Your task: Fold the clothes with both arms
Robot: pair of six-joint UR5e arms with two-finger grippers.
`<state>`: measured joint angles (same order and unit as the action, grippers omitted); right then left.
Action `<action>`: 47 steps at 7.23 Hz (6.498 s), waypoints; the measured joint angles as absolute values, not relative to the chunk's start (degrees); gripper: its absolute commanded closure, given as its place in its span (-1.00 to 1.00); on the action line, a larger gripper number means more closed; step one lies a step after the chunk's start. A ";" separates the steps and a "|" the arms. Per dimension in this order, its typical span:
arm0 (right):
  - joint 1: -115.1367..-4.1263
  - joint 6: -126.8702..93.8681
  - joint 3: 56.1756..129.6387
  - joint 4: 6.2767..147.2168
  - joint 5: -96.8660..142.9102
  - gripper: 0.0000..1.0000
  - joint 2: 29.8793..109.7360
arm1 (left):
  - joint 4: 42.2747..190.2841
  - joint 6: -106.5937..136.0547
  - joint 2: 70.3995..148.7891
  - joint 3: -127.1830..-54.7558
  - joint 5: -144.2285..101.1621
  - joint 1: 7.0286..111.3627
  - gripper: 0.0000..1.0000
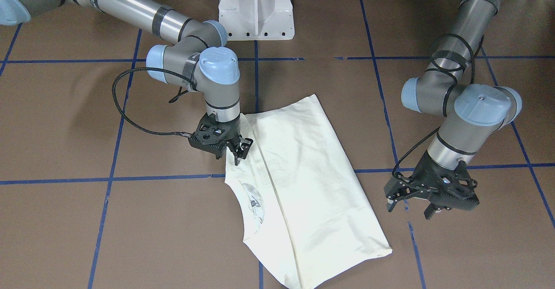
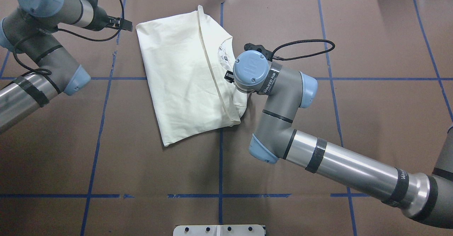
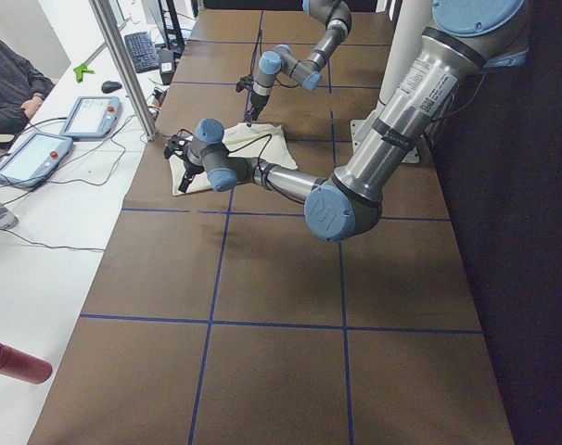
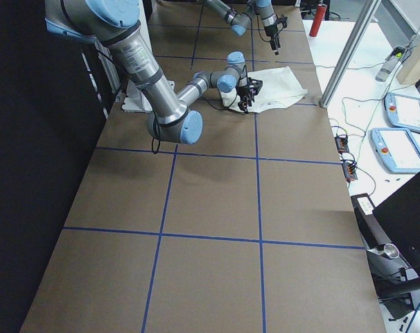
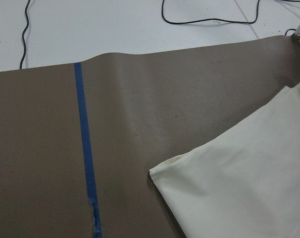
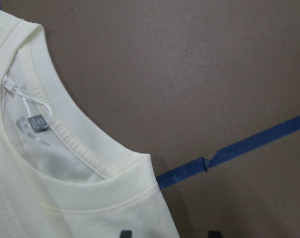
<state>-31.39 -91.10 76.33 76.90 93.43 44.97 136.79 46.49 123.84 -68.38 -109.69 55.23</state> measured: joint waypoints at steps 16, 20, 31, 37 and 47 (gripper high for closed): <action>-21.84 -98.10 100.50 77.02 84.90 1.00 62.28 | 136.93 46.81 123.65 -68.44 -109.69 54.91 -1.00; -21.00 -94.75 103.91 77.48 83.90 -1.00 65.36 | 136.93 46.81 123.65 -68.60 -109.69 54.85 -1.00; -18.27 -59.40 109.16 80.78 80.12 -0.81 62.13 | 129.93 44.34 117.10 -78.43 -116.66 55.96 -1.00; -12.17 -47.41 106.29 88.22 79.83 0.23 61.25 | 121.13 36.14 113.84 -86.19 -116.90 56.11 -1.00; -12.77 -48.31 110.58 87.57 80.06 1.00 66.01 | 121.30 36.21 113.49 -86.22 -116.81 56.07 -1.00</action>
<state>-12.77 -48.31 110.58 87.57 80.06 66.01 121.30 36.21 113.49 -86.22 -116.81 56.07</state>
